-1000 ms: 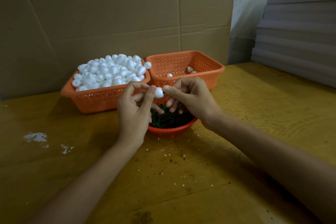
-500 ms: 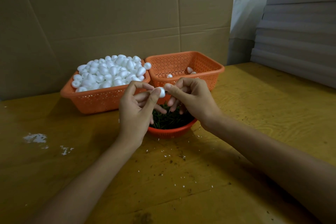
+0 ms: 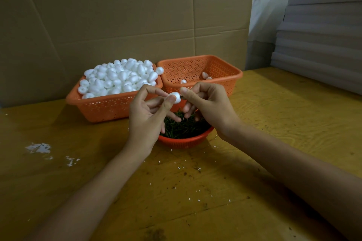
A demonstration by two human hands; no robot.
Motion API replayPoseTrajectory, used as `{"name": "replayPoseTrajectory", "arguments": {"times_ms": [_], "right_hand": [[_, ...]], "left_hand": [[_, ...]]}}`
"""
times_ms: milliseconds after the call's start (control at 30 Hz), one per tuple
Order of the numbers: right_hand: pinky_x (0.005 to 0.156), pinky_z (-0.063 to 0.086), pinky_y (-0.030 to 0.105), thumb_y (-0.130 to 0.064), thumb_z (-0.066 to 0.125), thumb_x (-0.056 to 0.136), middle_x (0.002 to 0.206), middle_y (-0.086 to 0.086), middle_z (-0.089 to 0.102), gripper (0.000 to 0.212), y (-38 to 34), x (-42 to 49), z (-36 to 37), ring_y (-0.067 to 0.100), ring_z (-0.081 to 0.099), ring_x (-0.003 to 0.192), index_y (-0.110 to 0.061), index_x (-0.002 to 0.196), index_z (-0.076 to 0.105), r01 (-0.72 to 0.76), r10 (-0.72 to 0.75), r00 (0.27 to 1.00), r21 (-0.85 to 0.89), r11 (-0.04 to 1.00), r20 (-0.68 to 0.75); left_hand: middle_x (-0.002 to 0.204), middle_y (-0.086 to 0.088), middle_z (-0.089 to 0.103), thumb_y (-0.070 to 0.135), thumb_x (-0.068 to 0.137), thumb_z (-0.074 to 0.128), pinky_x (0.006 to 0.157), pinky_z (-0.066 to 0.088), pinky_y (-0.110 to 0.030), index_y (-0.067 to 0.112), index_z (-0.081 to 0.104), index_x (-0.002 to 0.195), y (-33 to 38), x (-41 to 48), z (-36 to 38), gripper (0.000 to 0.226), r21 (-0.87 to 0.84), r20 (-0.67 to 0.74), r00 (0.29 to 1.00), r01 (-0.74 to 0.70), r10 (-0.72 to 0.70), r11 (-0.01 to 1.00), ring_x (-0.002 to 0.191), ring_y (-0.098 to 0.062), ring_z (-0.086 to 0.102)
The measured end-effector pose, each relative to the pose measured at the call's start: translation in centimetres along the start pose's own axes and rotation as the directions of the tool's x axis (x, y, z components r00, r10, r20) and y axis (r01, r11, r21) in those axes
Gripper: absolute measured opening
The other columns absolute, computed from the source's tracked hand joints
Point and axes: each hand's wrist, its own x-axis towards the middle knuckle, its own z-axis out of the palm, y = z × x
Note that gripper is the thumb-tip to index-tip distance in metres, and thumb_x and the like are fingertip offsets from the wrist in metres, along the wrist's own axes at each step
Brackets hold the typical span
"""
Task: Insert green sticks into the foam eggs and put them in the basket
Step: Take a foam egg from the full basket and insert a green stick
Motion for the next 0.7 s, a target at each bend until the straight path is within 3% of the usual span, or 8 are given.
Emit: {"name": "replayPoseTrajectory", "arguments": {"times_ms": [433,700], "right_hand": [[0.046,0.046,0.022,-0.024,0.067,0.102,0.067,0.008,0.072,0.030,-0.10,0.01,0.03,0.019,0.068,0.057,0.003,0.089,0.064,-0.021,0.021,1.000,0.036,0.999,-0.012],[0.046,0.047,0.021,-0.024,0.065,0.103,0.064,0.009,0.071,0.036,-0.02,-0.12,0.07,0.016,0.067,0.054,0.008,0.089,0.062,0.040,-0.039,0.999,-0.042,0.998,0.023]], "left_hand": [[0.095,-0.003,0.081,0.019,0.100,0.071,0.034,0.037,-0.021,0.014,0.053,0.100,0.14,0.13,0.12,0.019,0.002,0.017,1.000,0.004,-0.004,1.000,0.057,-0.027,0.075],[0.096,-0.003,0.081,0.020,0.099,0.071,0.035,0.037,-0.020,0.014,0.053,0.099,-0.07,0.12,0.04,0.019,0.005,0.032,0.999,-0.013,0.013,1.000,0.057,-0.028,0.075]]}}
